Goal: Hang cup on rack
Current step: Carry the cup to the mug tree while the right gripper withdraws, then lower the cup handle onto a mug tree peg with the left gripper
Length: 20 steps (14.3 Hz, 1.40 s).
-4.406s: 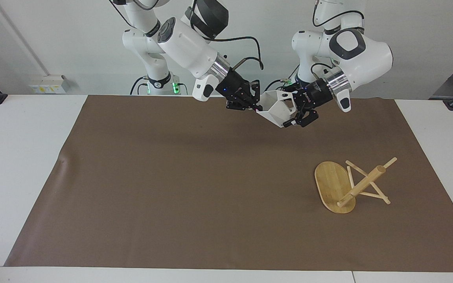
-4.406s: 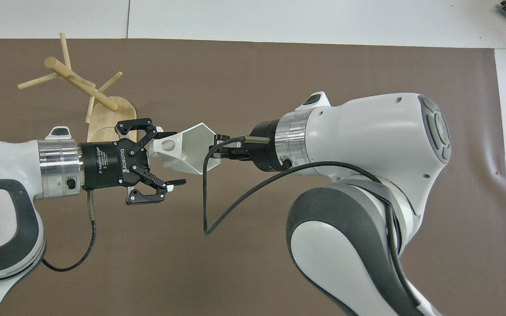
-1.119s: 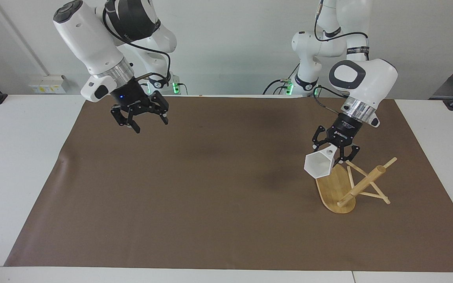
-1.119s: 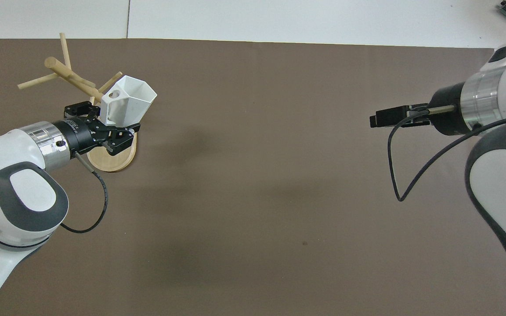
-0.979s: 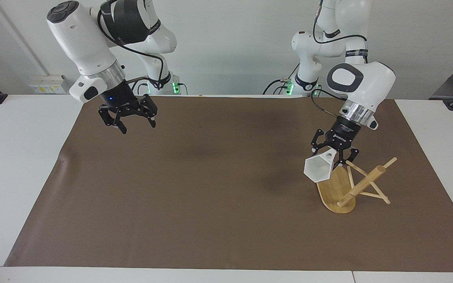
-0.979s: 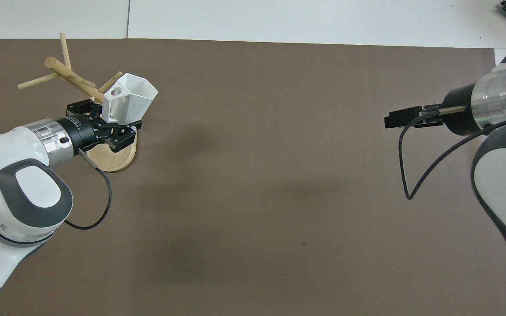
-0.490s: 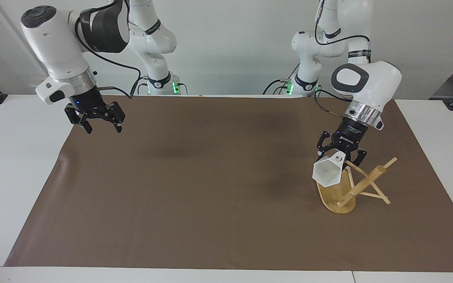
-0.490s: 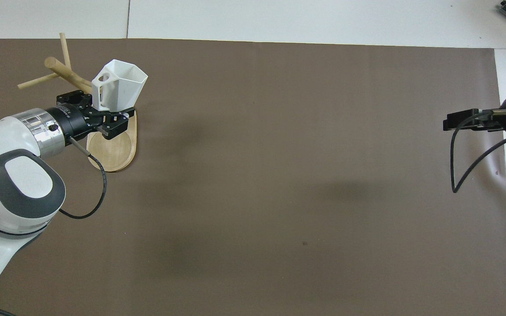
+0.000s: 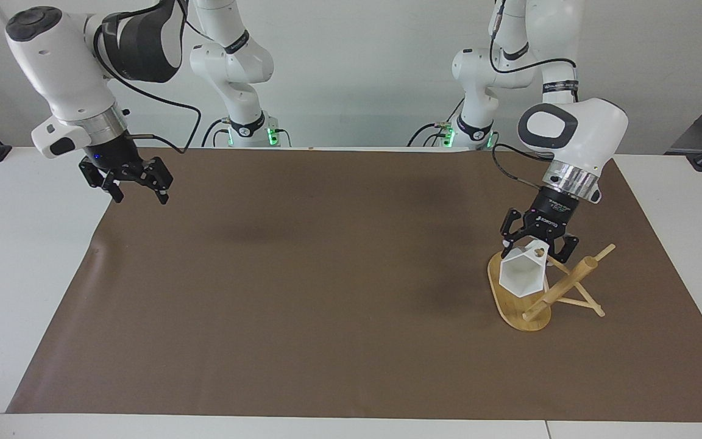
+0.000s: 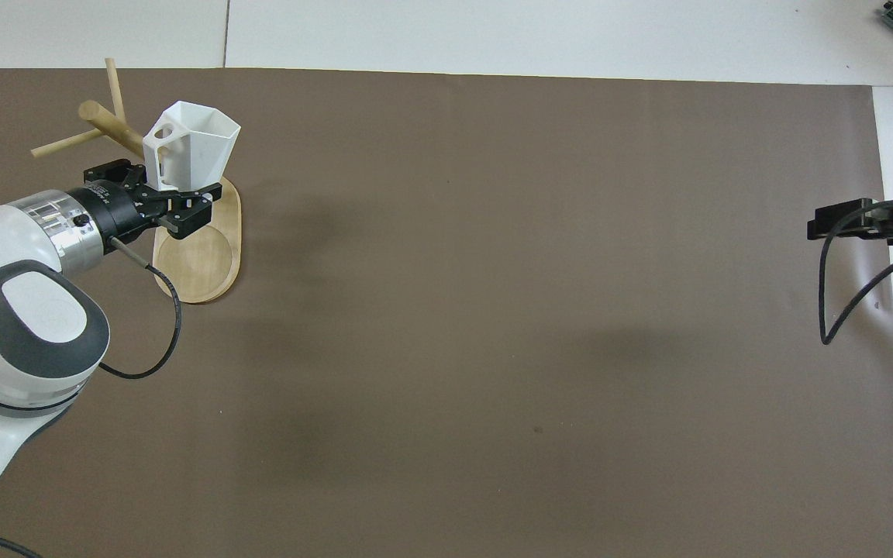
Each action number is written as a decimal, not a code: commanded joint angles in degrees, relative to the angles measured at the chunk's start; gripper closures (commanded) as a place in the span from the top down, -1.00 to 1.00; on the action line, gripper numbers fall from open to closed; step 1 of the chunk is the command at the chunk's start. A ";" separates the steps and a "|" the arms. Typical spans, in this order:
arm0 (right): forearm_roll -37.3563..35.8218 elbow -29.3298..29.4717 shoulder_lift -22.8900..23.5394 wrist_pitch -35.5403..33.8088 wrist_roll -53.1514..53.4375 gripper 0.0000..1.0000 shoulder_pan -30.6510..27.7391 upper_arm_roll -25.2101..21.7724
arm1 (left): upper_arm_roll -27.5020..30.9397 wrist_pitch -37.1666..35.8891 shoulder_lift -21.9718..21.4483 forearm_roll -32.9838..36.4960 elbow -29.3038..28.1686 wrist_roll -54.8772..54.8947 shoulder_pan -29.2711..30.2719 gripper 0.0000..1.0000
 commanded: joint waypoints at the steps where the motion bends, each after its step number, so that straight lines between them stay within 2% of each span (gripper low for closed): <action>1: -1.40 2.40 -0.67 -5.68 4.57 1.00 -0.25 1.26 | -0.24 1.71 0.94 0.47 1.01 -2.49 0.16 -1.00; 6: -3.15 11.01 0.47 -14.20 4.49 1.00 -0.07 2.48 | -0.33 2.94 1.03 0.47 0.48 -5.38 1.12 -1.00; 11: -2.99 11.12 0.56 -14.40 4.22 1.00 -0.07 2.75 | -0.24 3.56 1.03 0.47 0.13 -6.63 1.04 -1.00; 12: -3.07 10.68 0.48 -13.70 4.05 1.00 0.01 2.84 | -0.24 3.91 1.03 0.56 0.13 -6.19 0.86 -0.11; 13: -3.42 10.33 0.39 -13.43 3.61 1.00 0.10 2.93 | -0.24 4.08 1.03 0.56 0.05 -6.71 0.95 0.99; 16: -3.69 10.15 0.30 -13.08 -1.65 1.00 0.02 2.93 | -0.24 4.00 1.03 0.56 -0.04 -6.80 1.12 1.00; 20: -3.51 10.15 0.21 -13.08 -0.88 1.00 0.10 2.93 | -0.07 2.25 0.85 0.91 -0.04 -6.63 1.21 1.00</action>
